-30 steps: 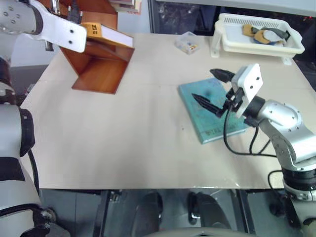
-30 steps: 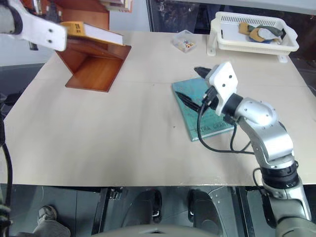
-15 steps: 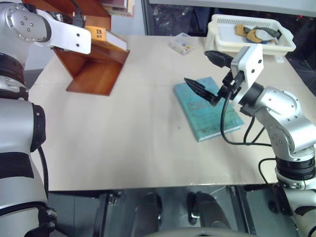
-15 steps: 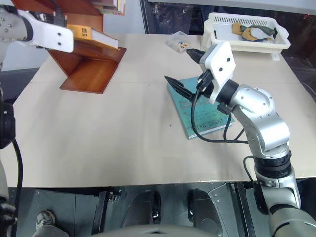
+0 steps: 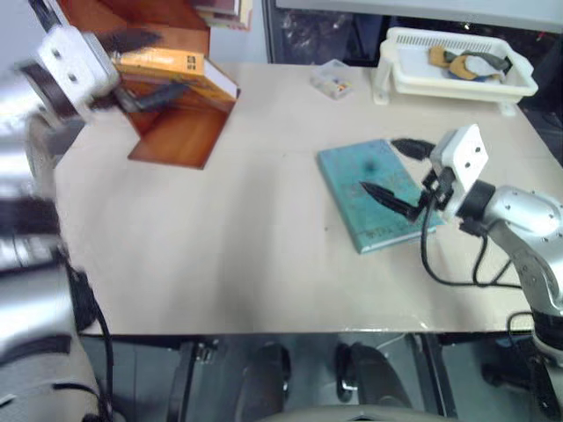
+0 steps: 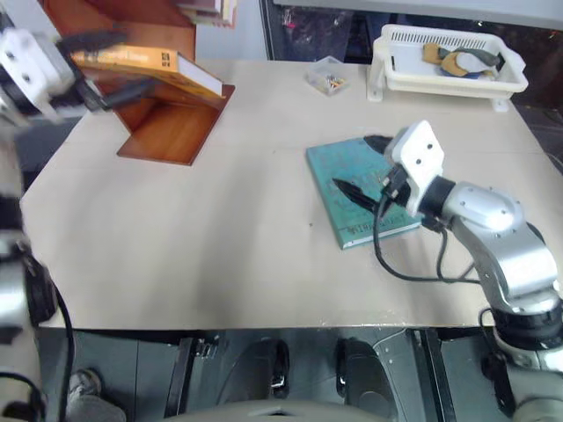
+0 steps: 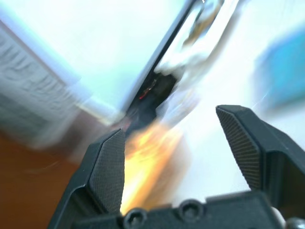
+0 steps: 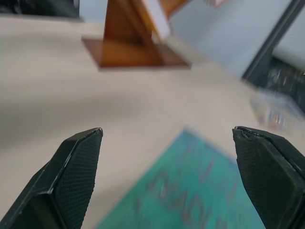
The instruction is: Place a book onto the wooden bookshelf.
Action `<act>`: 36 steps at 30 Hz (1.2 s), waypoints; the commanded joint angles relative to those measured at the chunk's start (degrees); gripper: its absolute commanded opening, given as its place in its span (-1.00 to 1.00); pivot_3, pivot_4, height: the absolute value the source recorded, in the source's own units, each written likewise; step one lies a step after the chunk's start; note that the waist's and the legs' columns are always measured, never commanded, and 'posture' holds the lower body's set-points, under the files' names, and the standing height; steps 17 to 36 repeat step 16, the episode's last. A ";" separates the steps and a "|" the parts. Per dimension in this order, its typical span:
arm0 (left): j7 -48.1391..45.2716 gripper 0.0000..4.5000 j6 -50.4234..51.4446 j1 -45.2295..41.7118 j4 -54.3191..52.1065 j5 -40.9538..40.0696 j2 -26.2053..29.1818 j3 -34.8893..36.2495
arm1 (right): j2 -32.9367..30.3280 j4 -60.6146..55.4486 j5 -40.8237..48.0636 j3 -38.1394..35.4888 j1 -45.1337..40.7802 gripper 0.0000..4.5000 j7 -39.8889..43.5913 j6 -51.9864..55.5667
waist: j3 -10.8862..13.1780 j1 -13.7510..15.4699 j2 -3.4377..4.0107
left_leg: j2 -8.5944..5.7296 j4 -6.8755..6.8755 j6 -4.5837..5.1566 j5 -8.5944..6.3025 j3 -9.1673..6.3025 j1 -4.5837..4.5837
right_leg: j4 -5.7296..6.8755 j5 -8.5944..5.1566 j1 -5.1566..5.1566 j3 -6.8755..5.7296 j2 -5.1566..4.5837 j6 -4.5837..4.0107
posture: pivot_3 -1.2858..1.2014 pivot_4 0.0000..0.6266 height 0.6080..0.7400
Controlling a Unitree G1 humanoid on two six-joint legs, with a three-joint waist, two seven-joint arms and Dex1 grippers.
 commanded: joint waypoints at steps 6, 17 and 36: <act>14.59 0.99 13.64 23.38 -24.29 -6.97 -6.28 4.31 | -6.71 -10.39 2.58 -15.01 20.40 1.00 3.65 2.86 | -0.11 -0.14 0.18 | -0.04 -0.21 0.19 -0.12 0.10 0.44 | 0.00 -0.11 0.20 -0.06 0.23 0.17 | 0.03 -0.52 1.00; 8.58 0.99 11.04 39.81 -26.11 -5.40 -0.18 14.28 | -5.75 -15.95 3.53 -31.26 39.24 1.00 4.60 2.84 | -0.21 -0.02 0.22 | 0.08 -0.34 -0.08 -0.32 0.17 1.35 | -0.12 -0.32 0.86 -0.04 0.08 -0.11 | 0.03 -0.52 1.00; 8.58 0.99 11.04 39.81 -26.11 -5.40 -0.18 14.28 | -5.75 -15.95 3.53 -31.26 39.24 1.00 4.60 2.84 | -0.21 -0.02 0.22 | 0.08 -0.34 -0.08 -0.32 0.17 1.35 | -0.12 -0.32 0.86 -0.04 0.08 -0.11 | 0.03 -0.52 1.00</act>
